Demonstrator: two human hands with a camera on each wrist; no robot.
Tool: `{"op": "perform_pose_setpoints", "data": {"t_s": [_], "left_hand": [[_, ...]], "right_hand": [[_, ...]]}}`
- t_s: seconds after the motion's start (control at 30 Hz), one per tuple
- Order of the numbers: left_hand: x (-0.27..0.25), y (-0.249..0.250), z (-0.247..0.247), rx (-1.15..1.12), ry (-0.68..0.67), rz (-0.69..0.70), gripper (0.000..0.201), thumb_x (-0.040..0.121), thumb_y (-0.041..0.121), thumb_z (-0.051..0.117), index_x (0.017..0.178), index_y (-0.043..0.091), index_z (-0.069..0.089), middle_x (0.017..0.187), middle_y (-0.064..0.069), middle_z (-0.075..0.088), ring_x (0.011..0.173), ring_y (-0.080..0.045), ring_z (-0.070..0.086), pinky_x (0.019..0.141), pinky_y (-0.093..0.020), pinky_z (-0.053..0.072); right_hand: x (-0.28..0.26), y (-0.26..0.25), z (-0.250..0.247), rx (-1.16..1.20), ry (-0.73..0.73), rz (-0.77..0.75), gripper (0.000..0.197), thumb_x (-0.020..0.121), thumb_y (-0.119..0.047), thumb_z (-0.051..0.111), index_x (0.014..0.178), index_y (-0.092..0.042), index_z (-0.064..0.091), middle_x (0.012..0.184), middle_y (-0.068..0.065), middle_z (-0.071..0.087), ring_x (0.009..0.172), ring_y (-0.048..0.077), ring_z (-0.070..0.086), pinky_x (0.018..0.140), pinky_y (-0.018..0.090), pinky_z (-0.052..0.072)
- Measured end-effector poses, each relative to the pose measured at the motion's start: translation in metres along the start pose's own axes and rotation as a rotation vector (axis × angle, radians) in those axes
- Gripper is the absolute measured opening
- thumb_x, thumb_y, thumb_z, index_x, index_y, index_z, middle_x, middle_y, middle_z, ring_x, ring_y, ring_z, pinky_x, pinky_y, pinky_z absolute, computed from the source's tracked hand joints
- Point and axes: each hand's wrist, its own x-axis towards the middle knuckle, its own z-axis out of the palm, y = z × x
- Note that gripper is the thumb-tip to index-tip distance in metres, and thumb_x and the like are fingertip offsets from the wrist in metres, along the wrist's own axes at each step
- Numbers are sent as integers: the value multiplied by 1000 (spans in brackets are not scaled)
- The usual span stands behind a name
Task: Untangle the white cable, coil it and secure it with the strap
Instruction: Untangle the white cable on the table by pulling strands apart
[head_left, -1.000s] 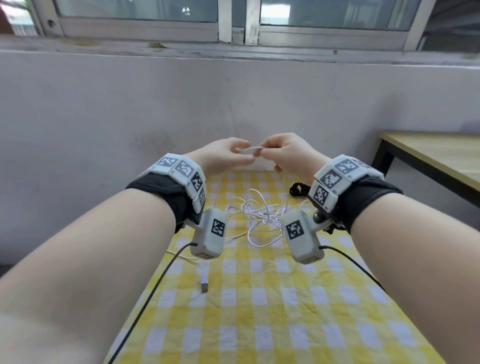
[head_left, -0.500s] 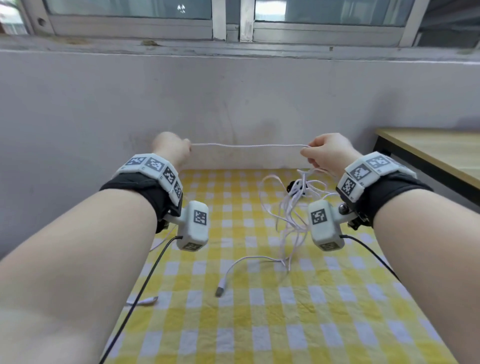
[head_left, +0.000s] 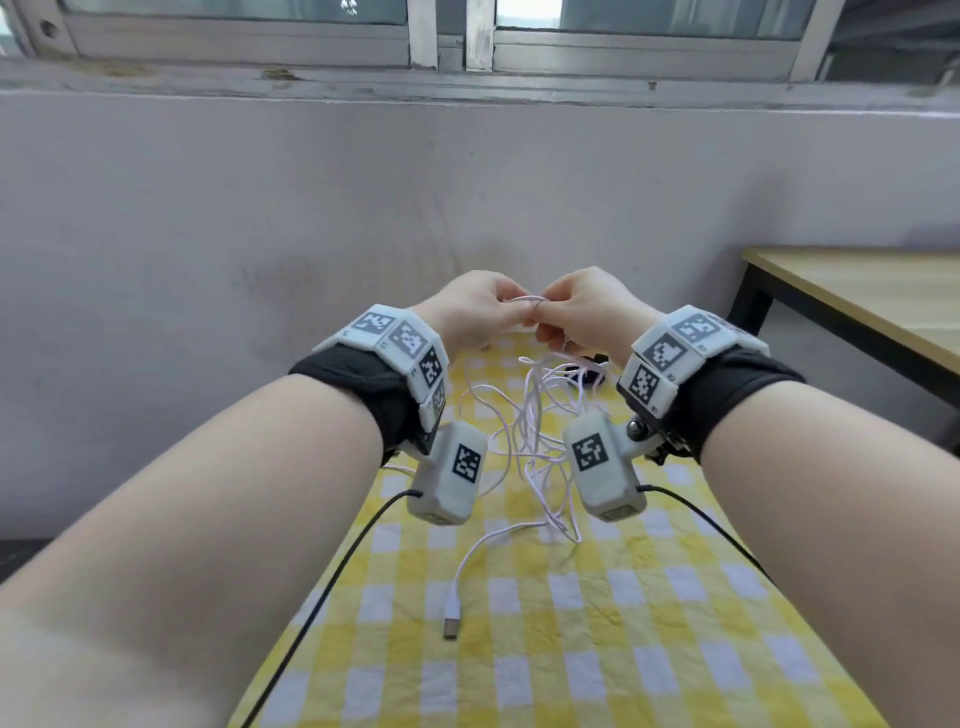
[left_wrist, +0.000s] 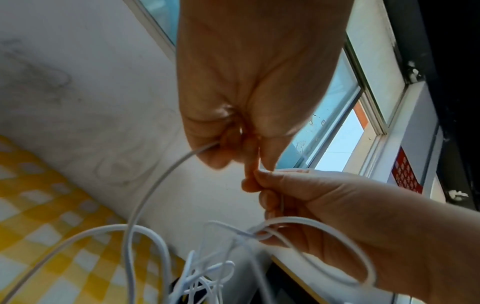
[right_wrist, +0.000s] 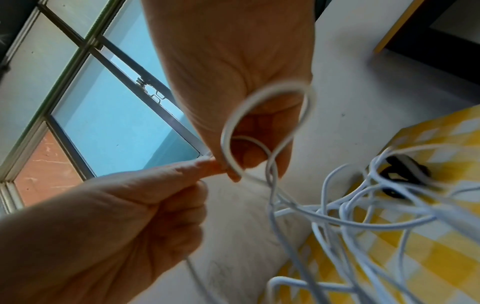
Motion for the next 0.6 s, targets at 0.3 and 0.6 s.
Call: {"op": "perform_pose_setpoints", "data": {"t_s": [0.3, 0.6], "left_hand": [[6, -24, -28, -50, 445, -157, 23, 90, 18, 54, 68, 19, 60, 46, 3, 45, 41, -4, 42, 38, -11, 29], [-1, -77, -55, 49, 478, -507, 30, 91, 13, 52, 114, 0, 65, 119, -18, 64, 111, -32, 60, 90, -33, 47]], "right_hand": [[8, 14, -21, -390, 203, 60, 14, 87, -26, 58, 76, -22, 64, 87, 8, 67, 86, 26, 61, 76, 27, 45], [-4, 40, -33, -473, 142, 251, 19, 84, -31, 61, 79, -16, 71, 92, 10, 71, 91, 29, 63, 74, 28, 47]]}}
